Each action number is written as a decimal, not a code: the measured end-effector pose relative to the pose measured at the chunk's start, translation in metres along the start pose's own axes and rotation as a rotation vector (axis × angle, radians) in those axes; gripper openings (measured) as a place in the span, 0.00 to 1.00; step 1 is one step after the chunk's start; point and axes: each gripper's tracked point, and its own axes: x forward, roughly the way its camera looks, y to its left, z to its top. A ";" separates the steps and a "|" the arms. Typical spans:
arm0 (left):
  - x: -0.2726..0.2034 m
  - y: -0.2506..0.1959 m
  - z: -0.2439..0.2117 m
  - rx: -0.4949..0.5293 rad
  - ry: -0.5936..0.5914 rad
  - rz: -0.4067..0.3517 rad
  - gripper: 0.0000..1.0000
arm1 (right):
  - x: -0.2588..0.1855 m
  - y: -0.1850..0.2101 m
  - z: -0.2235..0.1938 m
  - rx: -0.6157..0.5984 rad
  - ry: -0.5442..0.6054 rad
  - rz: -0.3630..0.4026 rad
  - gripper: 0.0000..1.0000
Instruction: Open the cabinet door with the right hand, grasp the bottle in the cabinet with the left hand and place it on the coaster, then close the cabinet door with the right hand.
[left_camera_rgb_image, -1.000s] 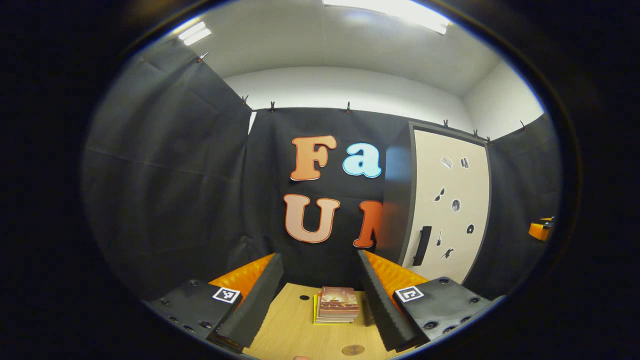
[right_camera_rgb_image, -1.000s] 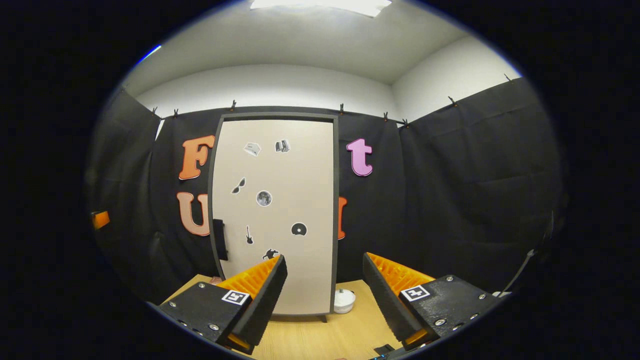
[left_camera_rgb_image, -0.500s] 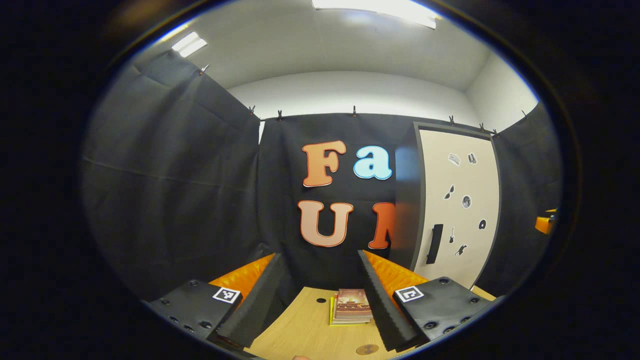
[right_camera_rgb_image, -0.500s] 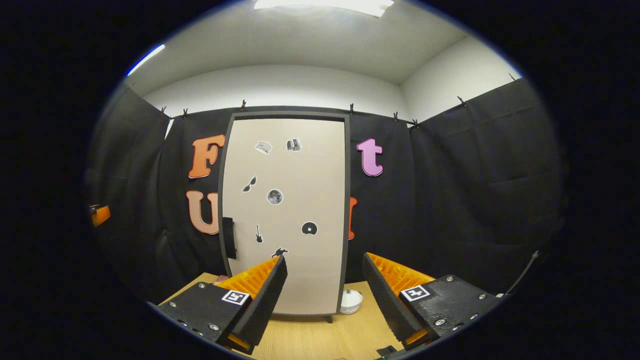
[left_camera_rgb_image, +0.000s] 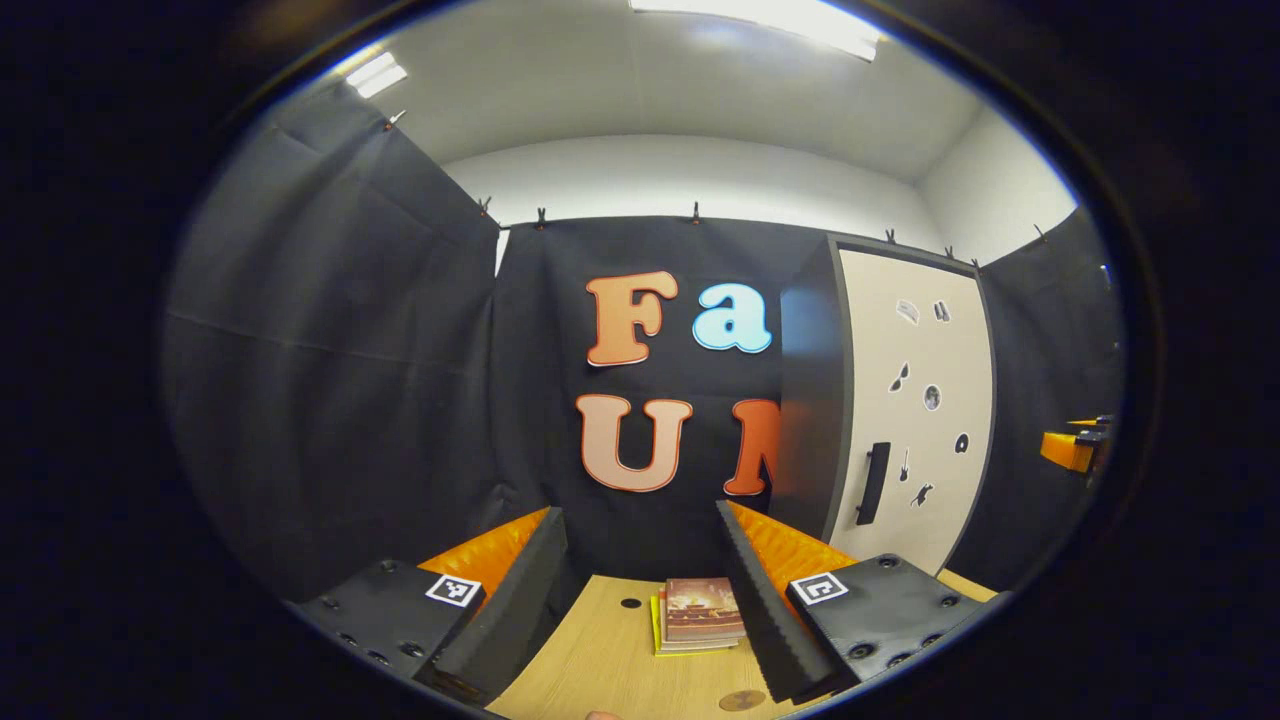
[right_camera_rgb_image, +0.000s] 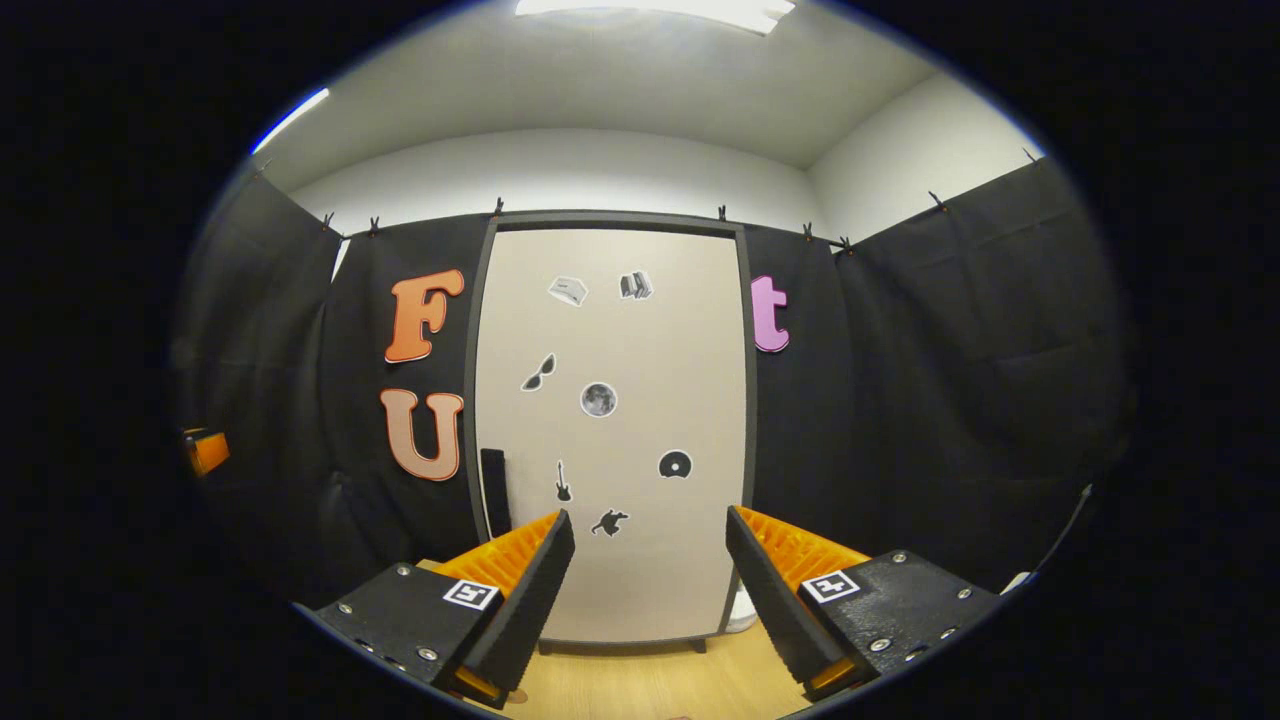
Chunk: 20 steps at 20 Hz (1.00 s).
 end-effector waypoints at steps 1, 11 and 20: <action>0.005 0.002 -0.003 0.010 0.005 -0.013 0.96 | 0.009 0.012 -0.001 0.011 -0.004 0.004 0.94; 0.039 0.015 -0.034 0.013 0.029 -0.059 0.97 | 0.113 0.129 -0.047 -0.016 0.031 0.103 0.94; 0.043 0.058 -0.034 0.026 0.012 0.020 0.96 | 0.195 0.161 -0.100 0.006 0.156 0.104 0.90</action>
